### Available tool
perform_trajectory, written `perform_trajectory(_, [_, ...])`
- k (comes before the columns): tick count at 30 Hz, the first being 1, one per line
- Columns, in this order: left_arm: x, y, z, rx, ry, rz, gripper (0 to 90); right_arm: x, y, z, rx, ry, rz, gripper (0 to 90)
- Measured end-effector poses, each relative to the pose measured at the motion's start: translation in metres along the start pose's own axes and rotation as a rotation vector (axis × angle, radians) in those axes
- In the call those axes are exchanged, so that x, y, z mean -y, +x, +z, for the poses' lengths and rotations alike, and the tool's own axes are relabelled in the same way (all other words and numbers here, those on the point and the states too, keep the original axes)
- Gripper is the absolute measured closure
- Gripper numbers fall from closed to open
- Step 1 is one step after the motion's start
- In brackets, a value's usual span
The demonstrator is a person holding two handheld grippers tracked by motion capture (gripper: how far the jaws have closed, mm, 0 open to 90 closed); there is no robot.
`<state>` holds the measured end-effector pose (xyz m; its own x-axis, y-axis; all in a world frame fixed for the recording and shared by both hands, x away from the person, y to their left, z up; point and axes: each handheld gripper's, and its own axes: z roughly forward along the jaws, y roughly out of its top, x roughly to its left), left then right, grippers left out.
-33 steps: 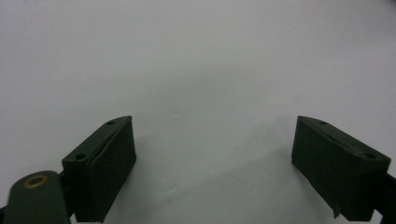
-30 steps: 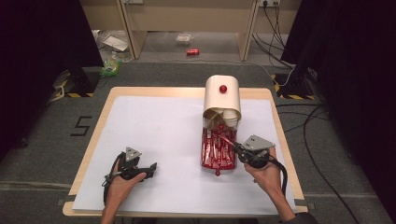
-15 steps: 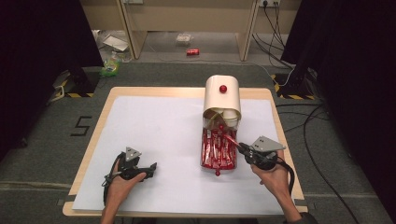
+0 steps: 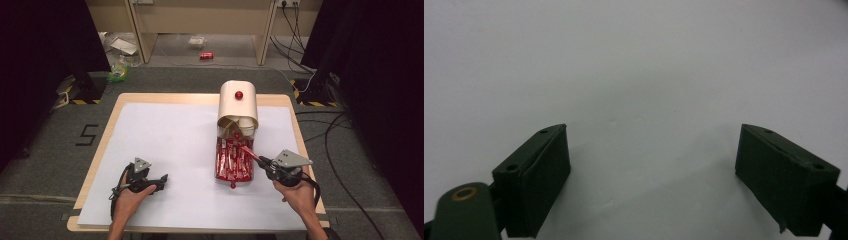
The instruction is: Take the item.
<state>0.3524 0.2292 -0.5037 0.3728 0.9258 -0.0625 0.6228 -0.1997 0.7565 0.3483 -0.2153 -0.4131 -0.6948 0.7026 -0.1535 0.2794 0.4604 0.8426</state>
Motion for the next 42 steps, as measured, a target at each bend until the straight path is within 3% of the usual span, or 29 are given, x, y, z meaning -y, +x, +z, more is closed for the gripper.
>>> perform_trajectory(28, [0.0,0.0,0.0,-0.002,0.002,0.004,13.7,0.025,-0.02,-0.029,0.054,-0.048,0.081,82.7])
perform_trajectory(42, [0.0,0.0,0.0,-0.004,0.002,0.004,13.9,0.045,-0.039,-0.036,0.117,-0.026,0.133,82.6])
